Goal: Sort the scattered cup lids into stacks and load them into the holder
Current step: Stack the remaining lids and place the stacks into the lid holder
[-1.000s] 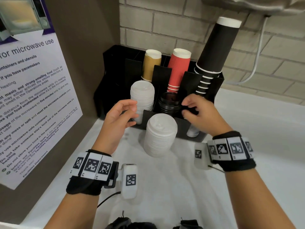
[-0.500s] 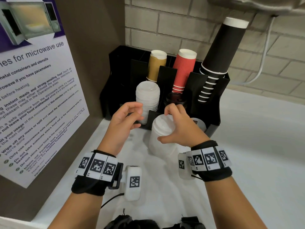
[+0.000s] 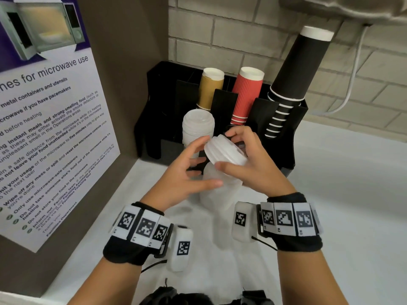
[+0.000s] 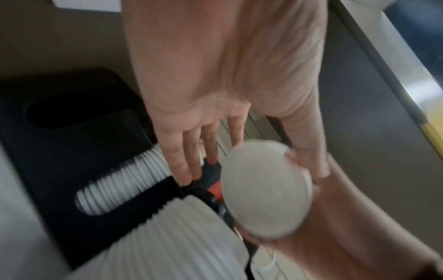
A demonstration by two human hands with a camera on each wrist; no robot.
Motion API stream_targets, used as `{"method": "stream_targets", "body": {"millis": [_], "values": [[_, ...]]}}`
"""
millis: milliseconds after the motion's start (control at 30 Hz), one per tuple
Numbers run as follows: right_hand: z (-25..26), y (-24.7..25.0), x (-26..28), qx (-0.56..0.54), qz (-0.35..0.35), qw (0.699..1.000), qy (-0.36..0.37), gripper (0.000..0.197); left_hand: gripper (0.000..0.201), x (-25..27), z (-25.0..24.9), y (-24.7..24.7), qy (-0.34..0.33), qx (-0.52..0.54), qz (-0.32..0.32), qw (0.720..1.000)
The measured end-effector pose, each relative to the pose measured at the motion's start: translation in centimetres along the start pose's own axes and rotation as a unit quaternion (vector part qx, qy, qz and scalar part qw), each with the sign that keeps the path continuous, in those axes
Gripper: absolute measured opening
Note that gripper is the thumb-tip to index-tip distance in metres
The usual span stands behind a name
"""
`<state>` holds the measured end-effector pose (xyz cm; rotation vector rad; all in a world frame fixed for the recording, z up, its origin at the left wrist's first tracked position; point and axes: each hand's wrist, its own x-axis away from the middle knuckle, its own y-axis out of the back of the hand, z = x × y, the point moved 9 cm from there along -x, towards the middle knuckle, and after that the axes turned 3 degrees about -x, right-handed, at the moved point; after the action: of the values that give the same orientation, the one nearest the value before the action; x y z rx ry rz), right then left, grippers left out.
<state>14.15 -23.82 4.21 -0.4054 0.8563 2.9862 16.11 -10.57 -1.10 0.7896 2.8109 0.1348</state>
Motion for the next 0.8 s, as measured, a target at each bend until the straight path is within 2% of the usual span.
{"method": "stream_targets", "body": {"millis": [67,167,300,567,667,733,800], "values": [[0.6,-0.8,0.2,-0.045,0.019,0.999,-0.011,0.054,0.1,-0.1,-0.4,-0.9,-0.007,0.034,-0.002,0.999],[0.9,-2.0,0.5,-0.099,0.048,0.994,-0.03,0.055,0.097,-0.2,-1.1,-0.8,-0.018,0.086,-0.037,0.995],[0.8,-2.8,1.0,-0.148,0.081,0.985,-0.034,0.049,0.091,0.0,-1.2,-0.5,-0.031,0.089,-0.033,0.995],[1.4,-1.4,1.6,-0.116,0.056,0.991,-0.021,0.034,0.086,0.0,-1.2,-0.8,-0.045,0.098,-0.016,0.994],[1.2,-1.1,1.7,-0.142,0.047,0.988,-0.028,0.031,0.087,-0.1,-1.1,-0.9,-0.039,0.105,-0.005,0.994],[1.1,-0.8,1.8,-0.147,0.045,0.988,-0.024,0.036,0.089,-0.2,-1.1,-0.9,-0.04,0.107,0.0,0.993],[1.0,-0.7,1.8,-0.137,0.047,0.989,-0.013,0.052,0.089,-0.2,-1.2,-0.9,-0.043,0.097,0.001,0.994]]}}
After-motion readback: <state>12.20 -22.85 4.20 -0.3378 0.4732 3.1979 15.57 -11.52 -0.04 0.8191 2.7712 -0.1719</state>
